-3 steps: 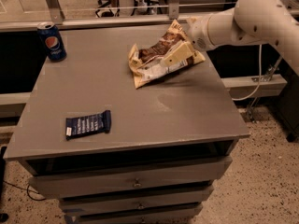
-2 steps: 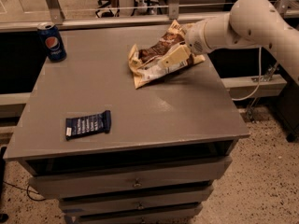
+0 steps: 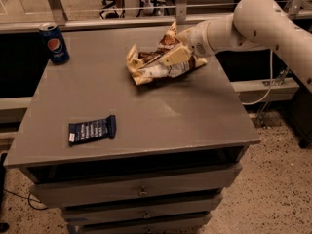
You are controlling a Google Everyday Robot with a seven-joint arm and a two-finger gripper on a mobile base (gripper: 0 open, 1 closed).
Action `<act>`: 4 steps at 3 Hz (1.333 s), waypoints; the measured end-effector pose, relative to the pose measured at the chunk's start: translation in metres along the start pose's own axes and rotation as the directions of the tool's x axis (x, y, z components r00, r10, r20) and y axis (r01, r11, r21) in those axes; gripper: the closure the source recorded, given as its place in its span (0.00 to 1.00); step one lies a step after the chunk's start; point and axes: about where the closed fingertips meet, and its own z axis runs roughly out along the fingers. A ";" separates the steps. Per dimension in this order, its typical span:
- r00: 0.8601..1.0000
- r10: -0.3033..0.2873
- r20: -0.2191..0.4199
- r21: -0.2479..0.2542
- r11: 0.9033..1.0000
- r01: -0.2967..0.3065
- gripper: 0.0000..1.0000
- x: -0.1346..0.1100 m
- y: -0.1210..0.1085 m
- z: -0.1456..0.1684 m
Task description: Move brown chip bag near rxbar blueberry
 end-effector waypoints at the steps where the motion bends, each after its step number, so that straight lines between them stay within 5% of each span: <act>1: 1.000 -0.007 0.027 0.003 1.000 0.007 0.80 -0.019 0.014 -0.010; 2: 0.998 0.001 0.059 -0.007 1.000 -0.001 1.00 -0.035 0.037 -0.017; 4: 0.994 0.099 0.047 0.052 0.993 -0.102 1.00 -0.052 0.099 0.003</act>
Offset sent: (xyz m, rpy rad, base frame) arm -0.0655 0.0428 0.0433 0.0909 -0.0269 0.0278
